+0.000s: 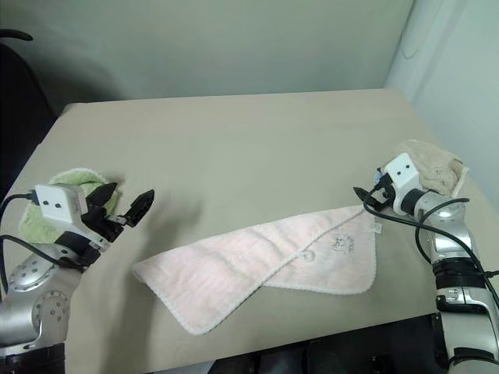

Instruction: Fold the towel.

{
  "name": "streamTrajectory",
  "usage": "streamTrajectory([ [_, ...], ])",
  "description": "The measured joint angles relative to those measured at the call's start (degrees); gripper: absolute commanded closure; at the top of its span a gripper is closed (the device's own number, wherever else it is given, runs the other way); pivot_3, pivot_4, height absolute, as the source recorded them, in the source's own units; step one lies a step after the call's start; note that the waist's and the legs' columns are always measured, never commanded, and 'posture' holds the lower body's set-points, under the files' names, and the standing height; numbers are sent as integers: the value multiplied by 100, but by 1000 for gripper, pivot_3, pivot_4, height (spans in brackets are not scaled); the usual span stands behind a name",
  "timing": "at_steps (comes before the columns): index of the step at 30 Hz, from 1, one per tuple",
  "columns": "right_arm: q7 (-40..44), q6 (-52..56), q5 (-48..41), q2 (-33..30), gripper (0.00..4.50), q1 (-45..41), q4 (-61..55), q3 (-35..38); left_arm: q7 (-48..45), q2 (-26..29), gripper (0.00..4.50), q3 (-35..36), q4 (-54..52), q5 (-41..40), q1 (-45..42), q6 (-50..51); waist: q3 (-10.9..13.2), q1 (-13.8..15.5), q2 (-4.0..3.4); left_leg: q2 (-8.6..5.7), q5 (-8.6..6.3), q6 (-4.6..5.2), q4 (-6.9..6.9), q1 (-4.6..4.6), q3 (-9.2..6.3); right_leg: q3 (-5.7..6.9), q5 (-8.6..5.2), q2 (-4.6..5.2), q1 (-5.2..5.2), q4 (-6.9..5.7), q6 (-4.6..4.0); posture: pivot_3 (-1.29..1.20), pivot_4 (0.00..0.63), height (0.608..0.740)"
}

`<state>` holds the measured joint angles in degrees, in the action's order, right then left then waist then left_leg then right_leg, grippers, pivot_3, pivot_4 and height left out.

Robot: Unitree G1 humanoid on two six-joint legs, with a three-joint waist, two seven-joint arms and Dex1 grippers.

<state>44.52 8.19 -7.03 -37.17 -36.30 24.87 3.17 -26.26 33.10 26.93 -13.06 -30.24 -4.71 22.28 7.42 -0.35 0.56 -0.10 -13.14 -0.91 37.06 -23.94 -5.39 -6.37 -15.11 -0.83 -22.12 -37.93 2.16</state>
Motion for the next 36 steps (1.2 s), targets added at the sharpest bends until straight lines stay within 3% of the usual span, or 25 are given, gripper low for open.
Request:
streamTrajectory([
  [22, 67, -5, -128, 72, 64, 68, -237, 72, -216, 58, 0, -62, -24, -112, -271, -12, 0, 8, 0, 0, 0, -3, 0, -5, 0, 1, 0, 1, -3, 2, -1, 0, 150, 740],
  [30, 617, 227, -423, -390, 64, 389, -508, 105, -227, 1, 0, -140, -510, -241, 131, 263, 0, 7, 0, 0, 1, -4, 1, -5, 0, 0, 0, -1, -1, 0, -1, 0, 150, 740],
  [36, 1385, 272, -533, -878, 64, 381, -187, 102, -853, 449, 0, -140, -701, -624, 457, 592, 0, 25, 0, 0, 0, -5, 1, -5, 0, 0, -2, -1, -1, 0, -2, 0, 150, 740],
])
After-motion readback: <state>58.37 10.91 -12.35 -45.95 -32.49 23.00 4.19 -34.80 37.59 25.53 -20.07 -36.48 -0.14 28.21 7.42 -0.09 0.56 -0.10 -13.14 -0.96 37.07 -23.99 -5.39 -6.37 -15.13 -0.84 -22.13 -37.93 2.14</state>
